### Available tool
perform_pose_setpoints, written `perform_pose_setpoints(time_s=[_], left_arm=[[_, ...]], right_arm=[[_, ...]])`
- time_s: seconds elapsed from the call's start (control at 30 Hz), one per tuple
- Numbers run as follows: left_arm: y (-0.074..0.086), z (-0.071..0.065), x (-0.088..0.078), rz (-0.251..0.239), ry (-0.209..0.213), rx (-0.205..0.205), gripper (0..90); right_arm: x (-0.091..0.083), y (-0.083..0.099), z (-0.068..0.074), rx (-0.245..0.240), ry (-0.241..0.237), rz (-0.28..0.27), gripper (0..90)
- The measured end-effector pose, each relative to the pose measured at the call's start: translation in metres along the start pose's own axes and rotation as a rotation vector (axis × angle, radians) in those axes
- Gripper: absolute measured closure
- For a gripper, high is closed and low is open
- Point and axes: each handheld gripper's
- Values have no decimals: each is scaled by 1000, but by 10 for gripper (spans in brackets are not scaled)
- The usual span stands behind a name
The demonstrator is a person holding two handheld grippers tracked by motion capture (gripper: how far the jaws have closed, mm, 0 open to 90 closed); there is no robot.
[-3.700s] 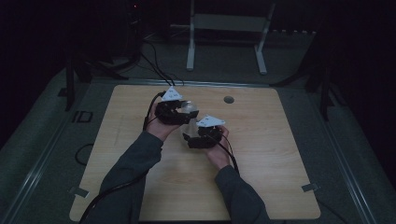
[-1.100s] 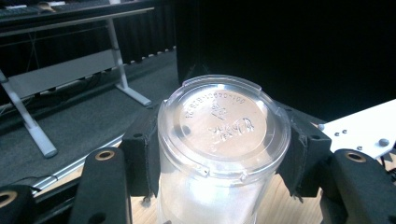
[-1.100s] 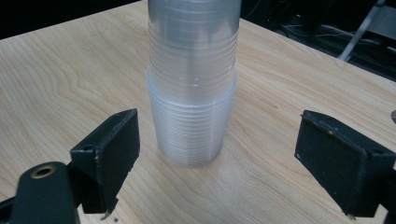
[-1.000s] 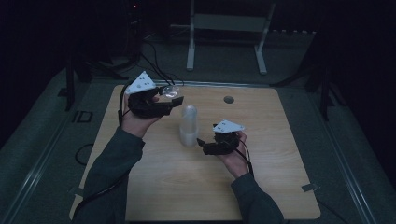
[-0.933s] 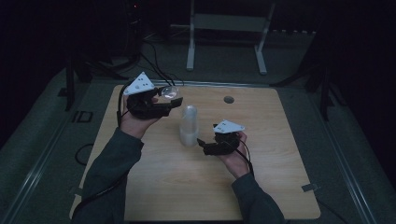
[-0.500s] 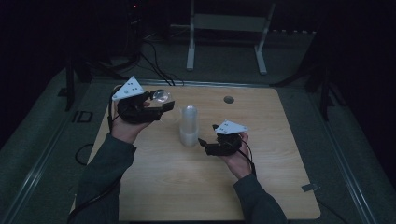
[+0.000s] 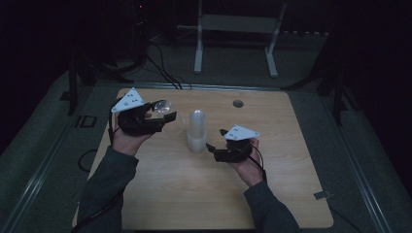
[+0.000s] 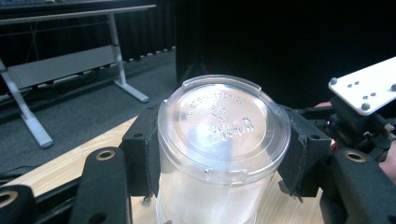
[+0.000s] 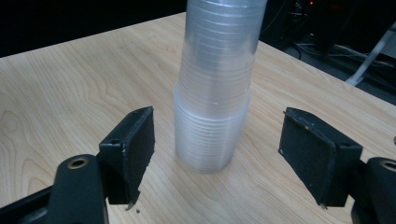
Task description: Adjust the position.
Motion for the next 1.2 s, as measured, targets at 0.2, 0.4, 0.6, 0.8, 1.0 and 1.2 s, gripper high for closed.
perform_pose_setpoints(time_s=[0.2, 0.4, 0.6, 0.8, 1.0, 1.2], left_arm=[[8, 0, -2, 6, 6, -8, 404], [17, 1, -2, 8, 12, -24, 404], [26, -1, -3, 10, 36, -24, 404], [35, -3, -3, 15, 41, -13, 404], [42, -5, -3, 14, 48, -4, 404], [50, -6, -5, 9, 55, -8, 404]], right_arm=[[1, -1, 2, 1, -19, -8, 263], [2, -4, 5, -2, -30, -14, 263], [2, -6, 6, -6, -34, -20, 263], [4, -7, 9, -19, -44, -23, 263], [5, -8, 10, -20, -53, -23, 263], [6, -10, 12, -22, -63, -26, 263]])
Point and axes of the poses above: each handheld gripper's, and its own axes: x roughly forward along the jaws, y roughly out of its underside, z roughly to its left, and after that the axes turned 9 degrees about -z, right-handed
